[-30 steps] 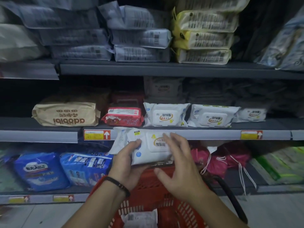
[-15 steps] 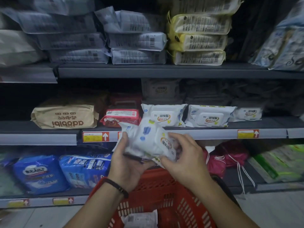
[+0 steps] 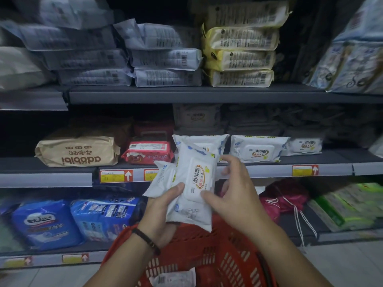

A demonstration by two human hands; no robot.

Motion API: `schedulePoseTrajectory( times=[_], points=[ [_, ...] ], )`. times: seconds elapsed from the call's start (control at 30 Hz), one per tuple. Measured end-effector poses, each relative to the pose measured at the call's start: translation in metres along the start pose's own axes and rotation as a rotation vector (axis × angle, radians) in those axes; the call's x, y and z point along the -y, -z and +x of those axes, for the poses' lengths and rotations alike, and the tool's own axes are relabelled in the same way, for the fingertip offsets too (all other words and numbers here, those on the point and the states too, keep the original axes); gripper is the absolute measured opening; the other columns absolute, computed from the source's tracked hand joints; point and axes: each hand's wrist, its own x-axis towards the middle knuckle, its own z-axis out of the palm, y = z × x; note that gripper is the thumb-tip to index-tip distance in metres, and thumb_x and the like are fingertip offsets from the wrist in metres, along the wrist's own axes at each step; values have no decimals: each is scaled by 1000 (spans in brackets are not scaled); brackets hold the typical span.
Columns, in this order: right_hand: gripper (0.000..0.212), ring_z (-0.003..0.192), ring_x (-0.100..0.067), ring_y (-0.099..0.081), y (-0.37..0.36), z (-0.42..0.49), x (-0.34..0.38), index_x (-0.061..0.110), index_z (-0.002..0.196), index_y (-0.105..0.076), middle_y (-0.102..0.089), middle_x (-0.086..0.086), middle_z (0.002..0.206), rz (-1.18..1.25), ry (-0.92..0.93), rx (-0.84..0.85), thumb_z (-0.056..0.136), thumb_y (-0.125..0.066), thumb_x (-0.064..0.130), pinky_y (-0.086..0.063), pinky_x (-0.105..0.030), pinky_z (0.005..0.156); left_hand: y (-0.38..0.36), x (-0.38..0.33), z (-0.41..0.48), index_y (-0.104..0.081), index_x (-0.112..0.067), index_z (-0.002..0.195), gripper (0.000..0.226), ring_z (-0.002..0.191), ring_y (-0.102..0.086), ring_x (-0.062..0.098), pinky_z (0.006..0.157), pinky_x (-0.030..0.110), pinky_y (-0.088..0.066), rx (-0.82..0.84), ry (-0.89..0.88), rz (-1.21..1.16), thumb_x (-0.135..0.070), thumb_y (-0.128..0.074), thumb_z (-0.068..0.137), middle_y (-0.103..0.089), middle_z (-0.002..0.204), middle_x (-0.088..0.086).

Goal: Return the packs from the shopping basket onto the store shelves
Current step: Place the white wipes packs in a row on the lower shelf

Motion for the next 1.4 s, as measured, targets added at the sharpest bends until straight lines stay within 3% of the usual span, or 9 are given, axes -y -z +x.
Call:
schedulePoseTrajectory(
  times=[0.1, 0.2, 0.37, 0.57, 0.77, 0.87, 1.0, 1.1, 1.4],
  points=[
    [98, 131, -3, -45, 9, -7, 0, 36, 157, -37, -27, 19, 151, -150, 244, 95, 70, -80, 50, -46, -25, 105, -1, -1, -4, -56, -6, 143, 88, 122, -64, 48, 90, 56, -59, 13, 1, 62, -27, -92, 65, -64, 135, 28],
    [101, 144, 0, -29, 14, -9, -2, 32, 160, -37, -30, 20, 148, -240, 330, 124, 71, -81, 52, -42, -29, 115, -6, -1, -6, -59, -4, 140, 68, 116, -67, 48, 88, 57, -60, 25, -35, 104, -16, -81, 77, -67, 131, 29],
    [117, 133, -7, -42, 25, -8, -3, 29, 160, -35, -34, 17, 133, -279, 239, 34, 62, -79, 75, -47, -32, 108, -37, -14, -5, -66, -9, 133, 45, 110, -72, 43, 84, 56, -62, 3, -94, 186, -13, -71, 88, -74, 122, 21],
    [103, 126, -12, -48, 45, -14, -20, 30, 139, -43, -42, 11, 130, -176, 73, -175, 53, -90, 63, -48, -35, 105, -82, -18, 4, -69, -14, 130, 34, 108, -74, 35, 89, 53, -62, -39, -64, 301, -31, -61, 102, -76, 120, 13],
    [102, 126, -20, -48, 82, -15, -63, 19, 137, -45, -46, 0, 132, -68, -196, -374, 53, -97, 43, -45, -35, 108, -124, -6, 33, -78, -21, 99, 56, 83, -78, 35, 81, 52, -61, -261, -116, 440, -65, -76, 66, -81, 93, 8],
    [98, 125, -25, -50, 108, -10, -90, 12, 134, -46, -49, -6, 133, -34, -314, -481, 55, -98, 37, -45, -34, 104, -144, 4, 40, -73, -20, 114, 53, 86, -79, 35, 77, 63, -62, -249, -118, 425, -54, -82, 75, -81, 98, 9],
    [97, 121, -29, -55, 150, 18, -125, 7, 134, -48, -52, -9, 131, 23, -436, -603, 58, -99, 39, -44, -31, 89, -156, 23, 46, -70, -14, 116, 21, 90, -76, 32, 68, 44, -66, -172, -105, 451, -25, -71, 97, -78, 106, 11],
    [99, 122, -34, -57, 173, 49, -151, 4, 133, -51, -57, -14, 132, -31, -445, -697, 56, -100, 43, -50, -37, 94, -162, 40, 51, -71, -13, 113, 15, 80, -79, 26, 60, 37, -66, -123, -102, 471, -14, -67, 99, -79, 103, 10],
    [107, 122, -36, -57, 177, 116, -225, 8, 141, -44, -50, -12, 134, -187, -377, -687, 59, -97, 52, -52, -45, 100, -178, 82, 83, -78, -19, 106, 18, 92, -78, 35, 81, 59, -61, -132, -177, 422, -9, -74, 91, -80, 101, 11]
  ],
)
